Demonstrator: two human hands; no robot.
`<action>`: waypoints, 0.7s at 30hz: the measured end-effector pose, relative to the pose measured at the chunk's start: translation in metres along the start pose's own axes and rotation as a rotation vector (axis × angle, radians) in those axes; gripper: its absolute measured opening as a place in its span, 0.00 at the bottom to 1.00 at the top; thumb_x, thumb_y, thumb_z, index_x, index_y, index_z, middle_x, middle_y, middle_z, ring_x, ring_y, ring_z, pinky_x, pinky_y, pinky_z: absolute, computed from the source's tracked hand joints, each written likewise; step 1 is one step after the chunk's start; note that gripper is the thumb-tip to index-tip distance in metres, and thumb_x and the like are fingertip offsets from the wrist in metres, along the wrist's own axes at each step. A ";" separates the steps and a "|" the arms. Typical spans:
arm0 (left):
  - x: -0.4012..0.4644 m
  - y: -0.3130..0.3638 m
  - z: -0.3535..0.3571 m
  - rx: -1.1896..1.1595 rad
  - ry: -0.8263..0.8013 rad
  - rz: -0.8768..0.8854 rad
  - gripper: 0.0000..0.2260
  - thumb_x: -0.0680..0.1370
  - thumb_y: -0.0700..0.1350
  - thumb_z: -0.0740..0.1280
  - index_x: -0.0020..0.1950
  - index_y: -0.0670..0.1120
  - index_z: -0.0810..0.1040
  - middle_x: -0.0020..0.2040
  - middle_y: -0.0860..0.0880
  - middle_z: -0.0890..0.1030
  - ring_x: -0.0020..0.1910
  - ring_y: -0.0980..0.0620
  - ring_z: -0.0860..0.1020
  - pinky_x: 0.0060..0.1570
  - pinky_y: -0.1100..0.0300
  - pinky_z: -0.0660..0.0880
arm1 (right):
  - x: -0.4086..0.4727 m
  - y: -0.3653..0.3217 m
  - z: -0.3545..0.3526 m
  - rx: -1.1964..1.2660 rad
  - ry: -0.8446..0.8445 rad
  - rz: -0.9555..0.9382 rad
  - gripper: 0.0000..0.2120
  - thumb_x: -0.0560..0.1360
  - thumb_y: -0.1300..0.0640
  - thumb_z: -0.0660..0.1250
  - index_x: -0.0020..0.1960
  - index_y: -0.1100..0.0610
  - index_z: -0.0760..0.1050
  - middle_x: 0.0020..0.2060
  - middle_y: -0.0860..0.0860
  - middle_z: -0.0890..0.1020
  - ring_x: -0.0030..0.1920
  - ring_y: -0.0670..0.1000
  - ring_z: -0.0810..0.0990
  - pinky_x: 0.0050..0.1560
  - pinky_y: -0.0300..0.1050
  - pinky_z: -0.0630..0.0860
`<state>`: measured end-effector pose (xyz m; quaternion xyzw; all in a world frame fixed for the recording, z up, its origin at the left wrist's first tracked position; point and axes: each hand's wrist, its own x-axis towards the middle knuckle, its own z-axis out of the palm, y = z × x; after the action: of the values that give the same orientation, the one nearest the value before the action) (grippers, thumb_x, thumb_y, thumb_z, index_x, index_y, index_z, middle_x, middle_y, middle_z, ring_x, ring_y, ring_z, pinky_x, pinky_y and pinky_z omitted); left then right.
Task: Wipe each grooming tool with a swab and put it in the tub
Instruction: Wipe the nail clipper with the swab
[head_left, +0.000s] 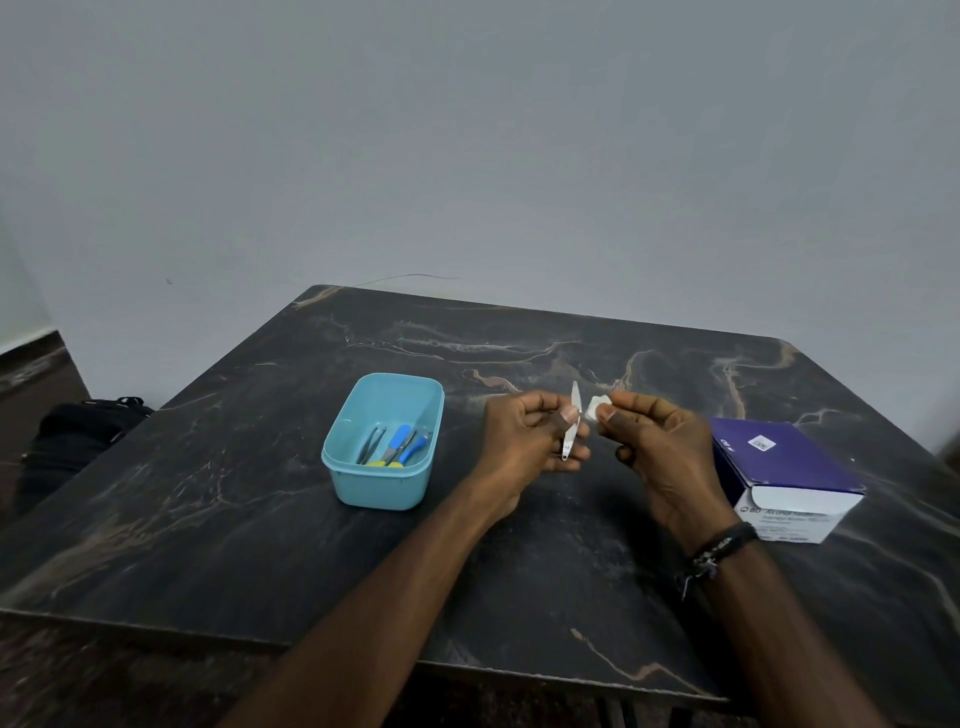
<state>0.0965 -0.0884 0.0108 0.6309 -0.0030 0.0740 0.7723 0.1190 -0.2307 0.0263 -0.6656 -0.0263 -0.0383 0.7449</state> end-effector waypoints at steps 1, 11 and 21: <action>0.000 0.000 0.000 0.017 -0.010 0.007 0.06 0.78 0.40 0.67 0.53 0.39 0.79 0.43 0.40 0.84 0.34 0.46 0.82 0.35 0.56 0.81 | 0.000 0.000 0.000 -0.009 0.000 -0.004 0.10 0.71 0.65 0.73 0.51 0.59 0.80 0.42 0.54 0.86 0.40 0.50 0.84 0.35 0.40 0.72; 0.000 -0.009 -0.001 0.401 -0.065 0.257 0.13 0.78 0.36 0.66 0.61 0.45 0.79 0.39 0.45 0.83 0.33 0.52 0.81 0.36 0.57 0.80 | 0.000 0.002 0.000 -0.076 -0.010 -0.007 0.13 0.69 0.65 0.74 0.53 0.61 0.79 0.42 0.56 0.86 0.41 0.51 0.85 0.33 0.39 0.72; -0.002 -0.011 0.002 0.581 -0.081 0.372 0.19 0.75 0.36 0.69 0.66 0.45 0.76 0.41 0.47 0.85 0.34 0.55 0.83 0.41 0.54 0.82 | 0.002 0.001 -0.002 0.031 0.081 0.008 0.16 0.69 0.66 0.74 0.56 0.63 0.78 0.42 0.56 0.85 0.39 0.49 0.84 0.34 0.40 0.71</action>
<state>0.0962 -0.0930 0.0002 0.8155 -0.1276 0.1863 0.5329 0.1212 -0.2322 0.0253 -0.6521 0.0058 -0.0619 0.7555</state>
